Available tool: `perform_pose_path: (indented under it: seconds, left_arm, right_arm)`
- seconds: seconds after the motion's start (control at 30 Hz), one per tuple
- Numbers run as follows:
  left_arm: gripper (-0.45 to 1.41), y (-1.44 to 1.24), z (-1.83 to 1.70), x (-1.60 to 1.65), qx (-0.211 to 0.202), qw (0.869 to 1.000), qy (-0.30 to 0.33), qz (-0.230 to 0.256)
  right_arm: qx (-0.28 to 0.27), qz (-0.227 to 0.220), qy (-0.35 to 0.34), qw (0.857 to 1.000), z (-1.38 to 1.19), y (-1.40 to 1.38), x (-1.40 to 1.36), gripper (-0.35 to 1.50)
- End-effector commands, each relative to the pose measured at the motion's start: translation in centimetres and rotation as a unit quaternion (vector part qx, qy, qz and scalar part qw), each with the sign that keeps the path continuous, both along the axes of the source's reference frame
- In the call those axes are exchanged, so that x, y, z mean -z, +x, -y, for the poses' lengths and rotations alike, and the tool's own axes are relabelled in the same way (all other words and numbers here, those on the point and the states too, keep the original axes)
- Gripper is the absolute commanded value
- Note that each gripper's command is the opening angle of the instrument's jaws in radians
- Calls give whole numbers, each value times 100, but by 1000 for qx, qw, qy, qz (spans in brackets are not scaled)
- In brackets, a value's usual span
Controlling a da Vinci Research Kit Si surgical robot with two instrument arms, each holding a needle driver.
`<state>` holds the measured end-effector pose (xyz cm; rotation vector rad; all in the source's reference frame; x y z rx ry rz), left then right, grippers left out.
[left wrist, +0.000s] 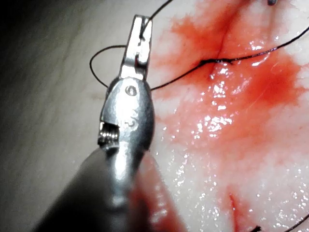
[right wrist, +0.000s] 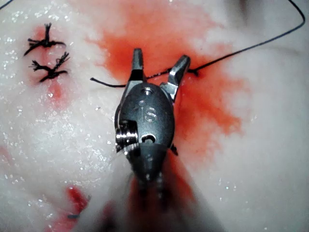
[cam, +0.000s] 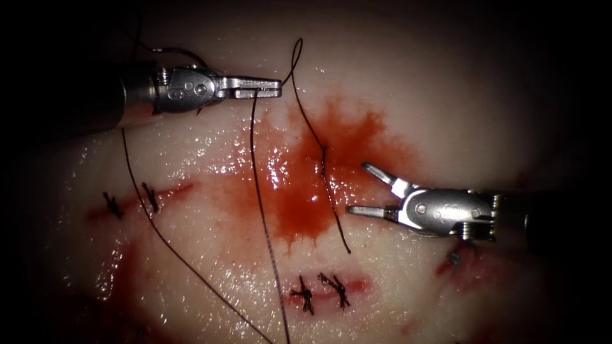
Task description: Wound Closure
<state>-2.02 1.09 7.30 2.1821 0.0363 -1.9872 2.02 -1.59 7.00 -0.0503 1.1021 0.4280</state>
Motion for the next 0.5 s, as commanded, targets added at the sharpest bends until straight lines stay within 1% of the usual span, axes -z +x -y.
perform_pose_path:
  seconds: [0.03,0.1,0.17,0.23,0.27,0.33,0.4,0.47,0.5]
  left_arm:
    - [-45,-7,11,-11,-4,1000,9,-9]
    - [-45,-9,23,-13,-8,1000,15,-12]
    - [-45,-12,42,-16,-12,999,29,-15]
    - [-45,-15,52,-16,-19,999,36,-10]
    - [-45,-15,52,-16,-19,999,36,-10]
    - [-45,-19,63,-14,-24,999,40,-8]
    - [-45,-21,69,-11,-29,998,47,-4]
    - [-45,-24,79,-5,-34,998,55,2]
    - [-45,-25,84,-3,-38,998,59,6]
  right_arm:
    - [8,0,18,1000,-5,15,-11,128]
    - [4,-4,39,999,-10,20,-16,115]
    - [11,-23,73,997,-21,31,-27,115]
    - [23,-40,110,993,-28,38,-36,113]
    - [23,-40,110,993,-28,38,-36,113]
    - [44,-70,151,985,-38,47,-50,72]
    - [60,-81,149,984,-46,52,-59,71]
    - [79,-94,146,982,-61,60,-74,64]
    - [79,-105,154,979,-68,64,-79,62]
